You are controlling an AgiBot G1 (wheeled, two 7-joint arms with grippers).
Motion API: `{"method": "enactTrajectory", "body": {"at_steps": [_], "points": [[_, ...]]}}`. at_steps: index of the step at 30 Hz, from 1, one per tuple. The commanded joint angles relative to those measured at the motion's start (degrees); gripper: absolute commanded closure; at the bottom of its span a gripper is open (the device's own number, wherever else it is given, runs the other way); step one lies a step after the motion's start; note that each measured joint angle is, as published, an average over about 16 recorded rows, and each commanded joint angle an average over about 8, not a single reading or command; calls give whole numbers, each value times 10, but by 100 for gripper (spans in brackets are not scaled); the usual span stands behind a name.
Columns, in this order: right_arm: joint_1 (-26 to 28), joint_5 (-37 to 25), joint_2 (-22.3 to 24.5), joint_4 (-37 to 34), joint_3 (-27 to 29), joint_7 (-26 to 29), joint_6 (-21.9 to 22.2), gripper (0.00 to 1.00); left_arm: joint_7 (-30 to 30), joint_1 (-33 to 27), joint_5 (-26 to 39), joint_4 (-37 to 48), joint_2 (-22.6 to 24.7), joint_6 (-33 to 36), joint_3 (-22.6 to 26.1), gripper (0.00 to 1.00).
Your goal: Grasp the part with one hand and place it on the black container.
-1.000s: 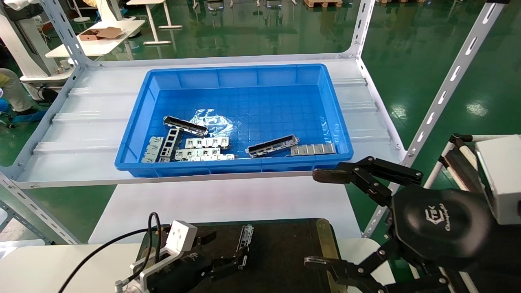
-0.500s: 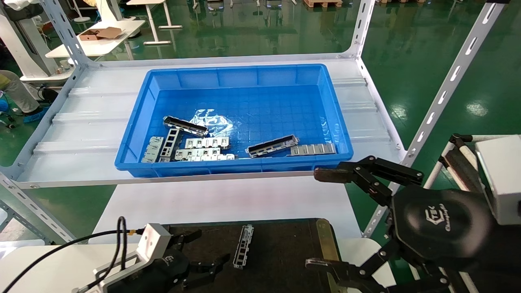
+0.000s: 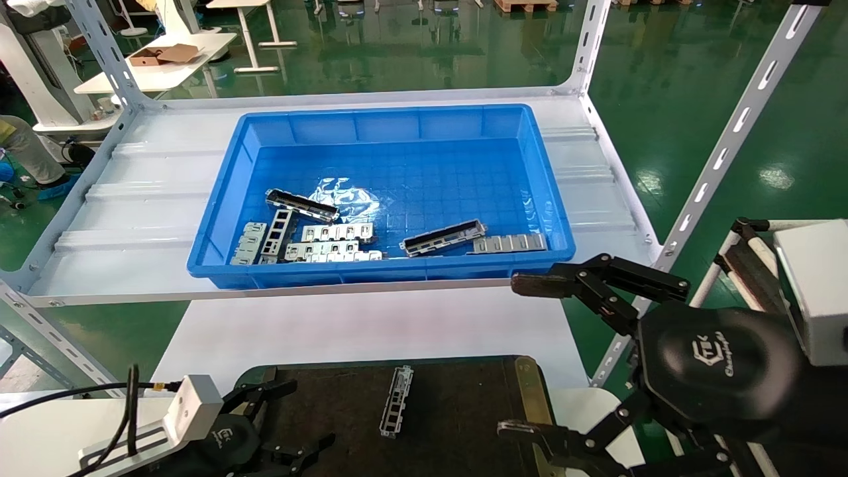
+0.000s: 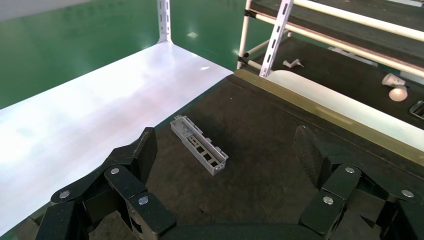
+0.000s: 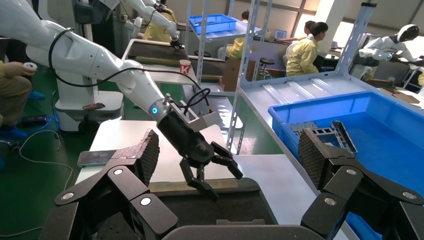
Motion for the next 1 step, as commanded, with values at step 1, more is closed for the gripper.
{"method": "enactTrajectory", "body": {"at_steps": [1], "points": [[0, 0, 0, 0, 0, 0, 0, 0, 7, -4, -5, 13, -10, 28, -4, 0]]}}
